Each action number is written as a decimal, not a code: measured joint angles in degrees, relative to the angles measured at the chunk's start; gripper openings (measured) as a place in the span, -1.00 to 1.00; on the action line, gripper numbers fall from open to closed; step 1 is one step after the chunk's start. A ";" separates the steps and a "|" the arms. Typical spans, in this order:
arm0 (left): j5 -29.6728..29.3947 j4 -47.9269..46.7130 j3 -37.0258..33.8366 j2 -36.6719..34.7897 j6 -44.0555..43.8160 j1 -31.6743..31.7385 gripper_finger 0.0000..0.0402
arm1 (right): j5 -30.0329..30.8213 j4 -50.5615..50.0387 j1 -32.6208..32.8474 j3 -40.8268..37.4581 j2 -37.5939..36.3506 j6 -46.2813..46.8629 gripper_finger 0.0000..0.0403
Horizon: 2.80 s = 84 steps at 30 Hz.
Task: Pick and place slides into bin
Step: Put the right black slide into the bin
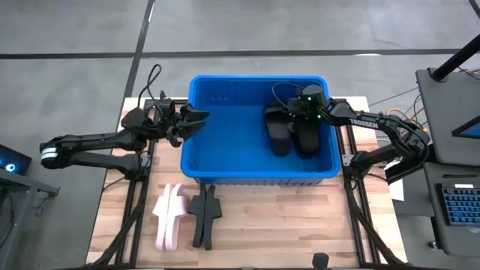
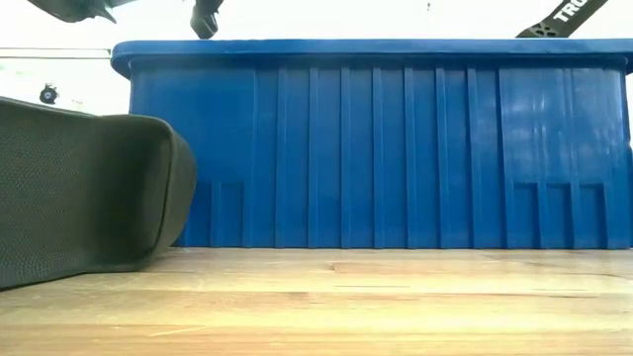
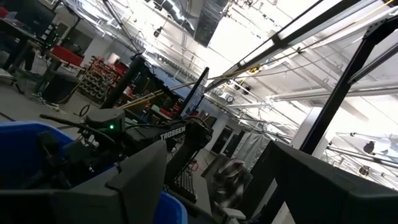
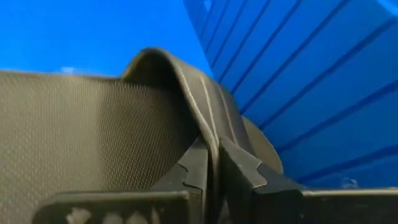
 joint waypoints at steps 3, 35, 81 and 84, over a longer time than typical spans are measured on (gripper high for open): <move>0.00 -0.04 0.00 0.12 0.00 0.00 0.34 | 0.24 -1.39 -0.02 -0.04 -0.03 -0.60 -0.77; -0.94 -0.05 -0.02 0.13 0.02 0.02 0.34 | 2.75 -39.23 0.09 19.19 0.19 -0.43 -0.11; -1.08 5.42 1.16 10.73 -0.02 -0.01 0.34 | -8.20 2.61 23.08 18.98 -15.84 32.83 -0.46; 0.09 5.99 2.54 11.92 -1.16 -0.13 0.34 | 1.16 2.68 26.79 17.45 -16.07 30.60 -0.50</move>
